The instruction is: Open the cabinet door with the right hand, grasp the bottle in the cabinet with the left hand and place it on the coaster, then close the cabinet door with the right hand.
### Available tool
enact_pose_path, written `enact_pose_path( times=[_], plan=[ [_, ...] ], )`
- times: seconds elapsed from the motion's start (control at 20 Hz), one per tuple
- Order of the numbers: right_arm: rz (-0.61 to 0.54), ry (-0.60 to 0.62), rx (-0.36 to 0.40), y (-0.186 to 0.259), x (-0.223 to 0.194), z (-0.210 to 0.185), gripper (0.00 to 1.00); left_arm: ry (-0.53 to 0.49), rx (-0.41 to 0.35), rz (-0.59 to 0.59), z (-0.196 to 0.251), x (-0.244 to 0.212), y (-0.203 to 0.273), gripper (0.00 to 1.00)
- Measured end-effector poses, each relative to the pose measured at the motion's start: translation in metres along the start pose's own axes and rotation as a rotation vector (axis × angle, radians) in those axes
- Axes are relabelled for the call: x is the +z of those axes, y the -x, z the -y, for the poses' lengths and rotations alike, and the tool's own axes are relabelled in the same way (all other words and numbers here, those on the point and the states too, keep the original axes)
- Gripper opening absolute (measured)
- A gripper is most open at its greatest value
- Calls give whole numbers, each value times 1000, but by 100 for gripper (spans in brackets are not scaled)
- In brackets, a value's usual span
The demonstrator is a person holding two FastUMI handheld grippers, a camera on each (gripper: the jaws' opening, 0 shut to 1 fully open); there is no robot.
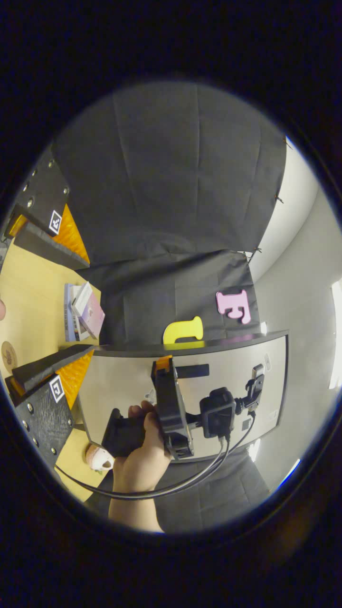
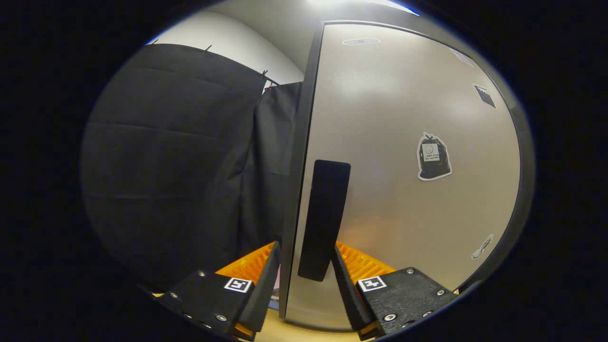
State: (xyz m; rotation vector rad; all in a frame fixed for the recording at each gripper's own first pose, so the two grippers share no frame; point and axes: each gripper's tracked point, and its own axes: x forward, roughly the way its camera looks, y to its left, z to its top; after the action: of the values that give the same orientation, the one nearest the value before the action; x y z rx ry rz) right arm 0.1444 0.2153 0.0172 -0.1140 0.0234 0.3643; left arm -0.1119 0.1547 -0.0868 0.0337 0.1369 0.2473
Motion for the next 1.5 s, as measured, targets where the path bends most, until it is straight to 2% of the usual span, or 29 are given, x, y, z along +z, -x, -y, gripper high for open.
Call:
enact_pose_path(
  times=[0.05, 0.15, 0.3, 0.7, 1.0, 1.25, 1.5],
  plan=[
    [-5, -20, -1, 3, 1, 5, 52, 3, -2, -6, -1, -4, -1, 91],
    [-10, -49, 13, 3, 2, 5, 35, 4, -5, -10, -3, -6, -5, 91],
    [-18, -34, 42, 4, -1, 5, 24, -6, 3, 4, -9, -1, -9, 92],
    [-44, -38, 143, 24, -2, 3, 21, -11, 16, 18, -15, 5, -17, 91],
    [-47, -45, 261, 44, -8, 11, 21, 2, 33, 4, -20, 4, -23, 91],
    [-74, -68, 266, 56, -12, 23, 21, -18, -17, 8, 9, 10, -44, 93],
    [-90, -52, 248, 68, -16, 37, 21, -74, -114, 53, 67, 37, -78, 92]
  ],
)
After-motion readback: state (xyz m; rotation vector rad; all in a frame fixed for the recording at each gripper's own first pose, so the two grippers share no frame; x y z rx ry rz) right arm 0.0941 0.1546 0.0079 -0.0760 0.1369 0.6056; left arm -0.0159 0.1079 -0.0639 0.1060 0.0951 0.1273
